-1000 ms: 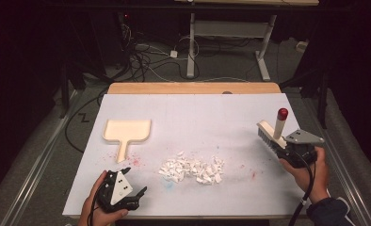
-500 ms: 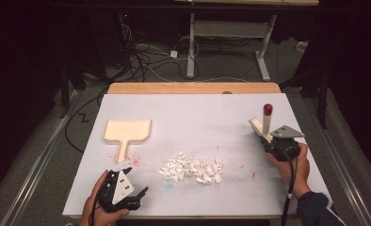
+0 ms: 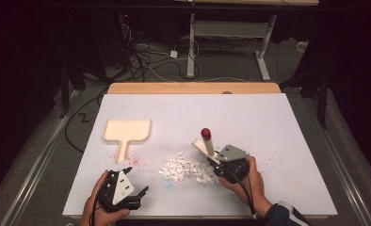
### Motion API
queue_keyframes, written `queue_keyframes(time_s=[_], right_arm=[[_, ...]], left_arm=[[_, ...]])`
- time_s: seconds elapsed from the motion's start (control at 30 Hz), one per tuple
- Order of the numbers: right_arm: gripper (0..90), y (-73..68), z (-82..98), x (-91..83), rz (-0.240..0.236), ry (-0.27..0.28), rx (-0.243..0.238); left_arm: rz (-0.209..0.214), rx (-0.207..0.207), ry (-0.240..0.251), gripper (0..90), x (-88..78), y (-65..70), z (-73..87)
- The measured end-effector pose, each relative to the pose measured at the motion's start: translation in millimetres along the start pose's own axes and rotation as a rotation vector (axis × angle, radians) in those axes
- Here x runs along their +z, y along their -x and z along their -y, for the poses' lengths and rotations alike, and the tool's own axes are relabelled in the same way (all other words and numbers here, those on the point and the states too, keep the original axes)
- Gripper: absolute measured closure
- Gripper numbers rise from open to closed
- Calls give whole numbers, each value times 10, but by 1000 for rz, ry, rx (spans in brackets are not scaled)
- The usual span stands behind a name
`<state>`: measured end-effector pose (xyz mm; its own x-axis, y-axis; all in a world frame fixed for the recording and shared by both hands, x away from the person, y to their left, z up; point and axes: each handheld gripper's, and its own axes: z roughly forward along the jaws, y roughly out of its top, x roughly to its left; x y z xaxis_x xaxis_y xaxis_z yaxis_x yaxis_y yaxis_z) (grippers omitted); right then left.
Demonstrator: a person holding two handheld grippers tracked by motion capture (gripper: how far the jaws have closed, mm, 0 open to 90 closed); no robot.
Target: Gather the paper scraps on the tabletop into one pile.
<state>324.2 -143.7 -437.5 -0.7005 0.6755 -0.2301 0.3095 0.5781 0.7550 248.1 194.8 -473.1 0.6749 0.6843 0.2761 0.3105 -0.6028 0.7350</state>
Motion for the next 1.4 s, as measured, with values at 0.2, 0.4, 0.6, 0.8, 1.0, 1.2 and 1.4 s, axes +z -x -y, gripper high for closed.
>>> queue_keyframes(time_s=[0.2, 0.4, 0.6, 0.8, 1.0, 1.2, 1.4], right_arm=[[680, -27, -198, -23, -15, 68, -20], [679, 182, -198, -254, -72, 125, -3], [679, 423, 90, -615, -81, 111, -46], [679, 653, 302, -868, -103, 106, -97], [680, 669, 531, -916, -184, 9, -89], [681, 525, 593, -929, -262, -33, -130], [681, 345, 478, -745, -309, -33, -160]], left_arm=[[1, 2, -1, 181, 3, 3, 6], [-3, 0, 0, 181, -13, 4, 17], [-4, 11, -7, 181, -5, 26, 14], [3, 11, -17, 182, 24, 23, 11], [4, 20, -22, 186, 36, 31, 3], [14, 35, -28, 190, 52, 50, -7], [15, 25, -23, 189, 45, 39, 2]])
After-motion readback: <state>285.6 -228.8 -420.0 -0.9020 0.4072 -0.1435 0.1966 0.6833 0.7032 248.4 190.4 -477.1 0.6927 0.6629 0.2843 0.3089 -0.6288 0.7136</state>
